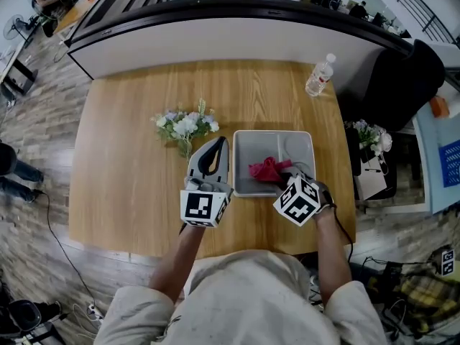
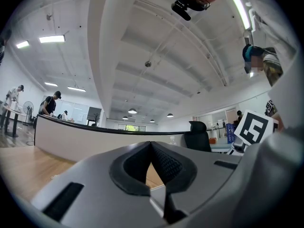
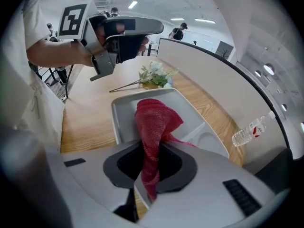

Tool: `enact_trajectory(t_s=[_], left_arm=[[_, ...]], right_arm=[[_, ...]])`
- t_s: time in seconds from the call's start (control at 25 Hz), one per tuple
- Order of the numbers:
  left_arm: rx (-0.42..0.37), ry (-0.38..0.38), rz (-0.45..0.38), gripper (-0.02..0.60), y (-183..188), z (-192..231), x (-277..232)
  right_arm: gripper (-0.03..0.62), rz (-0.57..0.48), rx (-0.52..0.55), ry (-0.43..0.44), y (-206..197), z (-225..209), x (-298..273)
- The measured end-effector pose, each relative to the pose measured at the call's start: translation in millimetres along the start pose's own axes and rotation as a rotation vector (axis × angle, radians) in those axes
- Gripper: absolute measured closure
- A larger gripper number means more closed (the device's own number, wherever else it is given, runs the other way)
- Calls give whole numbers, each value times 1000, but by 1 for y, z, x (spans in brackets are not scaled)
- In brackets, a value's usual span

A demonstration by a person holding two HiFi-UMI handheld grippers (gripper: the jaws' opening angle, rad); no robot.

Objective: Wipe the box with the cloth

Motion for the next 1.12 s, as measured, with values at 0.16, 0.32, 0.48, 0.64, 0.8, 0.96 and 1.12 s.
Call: enact_trajectory(t_s=[0.16, 0.32, 0.48, 0.64, 0.8, 0.96, 1.12], left_arm=[[2, 1, -1, 568, -1, -1, 0], [6, 1, 1, 568, -4, -3, 1], [7, 1, 1, 568, -5, -3, 1], [8, 2, 4, 568, -5, -1, 2], [10, 3, 7, 568, -8, -1, 2], [12, 5, 9, 568, -7, -1, 2], [10, -1, 13, 568, -8, -3, 3]], right_arm=[[526, 3, -2, 12, -4, 7, 4], [526, 7, -7, 28, -8, 13, 6], [526, 13, -18, 52, -9, 15, 8], [526, 22, -39, 77, -10, 18, 10], [526, 34, -53, 120, -11, 20, 13], [526, 49, -43, 137, -11, 23, 16], [526, 58, -42, 156, -11, 25, 18]])
Point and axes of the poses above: the fingertips, and each gripper's own axes: x backward along the fingers, z to its left, y out of its top, the point moved 9 cm from there along x, backward along the fingers, and after that the axes turned 1 degree about x, right-handed, at the moved point
